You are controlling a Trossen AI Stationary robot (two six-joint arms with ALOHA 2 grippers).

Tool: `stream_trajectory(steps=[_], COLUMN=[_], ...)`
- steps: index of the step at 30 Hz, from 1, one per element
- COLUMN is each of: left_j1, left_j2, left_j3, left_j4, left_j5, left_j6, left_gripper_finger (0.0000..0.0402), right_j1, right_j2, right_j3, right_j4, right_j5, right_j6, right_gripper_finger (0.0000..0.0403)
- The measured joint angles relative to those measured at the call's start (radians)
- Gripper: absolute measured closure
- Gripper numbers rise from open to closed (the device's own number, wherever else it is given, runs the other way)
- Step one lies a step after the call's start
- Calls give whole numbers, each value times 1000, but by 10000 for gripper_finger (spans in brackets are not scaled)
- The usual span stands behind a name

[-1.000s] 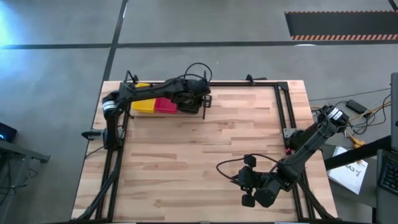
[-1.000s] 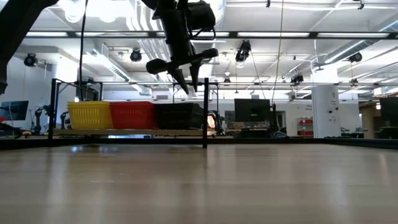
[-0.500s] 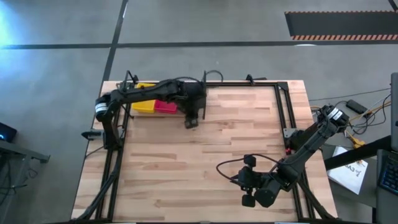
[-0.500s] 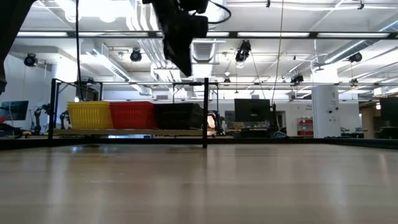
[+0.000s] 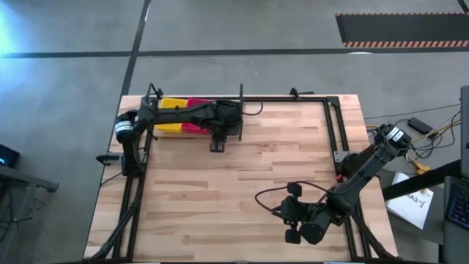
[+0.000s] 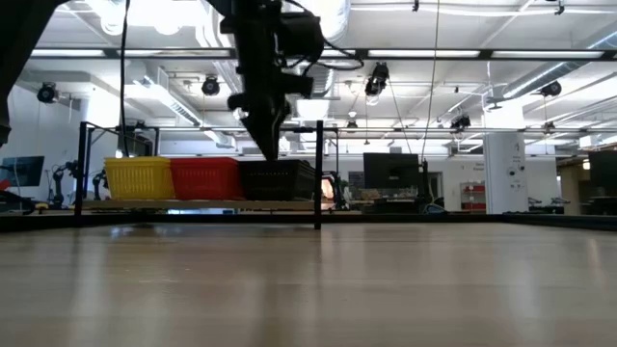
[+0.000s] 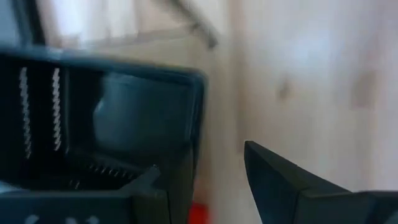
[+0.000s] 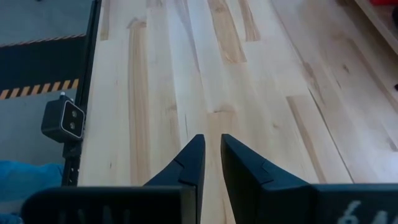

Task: Stack baskets on shelf by color
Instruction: Stack the black bin on top of the black bin on the shelf

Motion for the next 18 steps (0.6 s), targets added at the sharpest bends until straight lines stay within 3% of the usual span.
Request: stream_trajectory(steps=[4,18], left_j1=[-2,-5], left_j2=[1,-29], left_j3=[-44,-12], left_j4=[58,112], left_j5=[-100,-90], left_j6=[-11,-57], left_gripper_finger=[271,271], right_j1=[0,-2], right_j2=[0,0], right_j3=[0,0], right_j4=[0,-3], right_j5=[0,13], right_j6=[4,4], right_gripper_finger=[360,360])
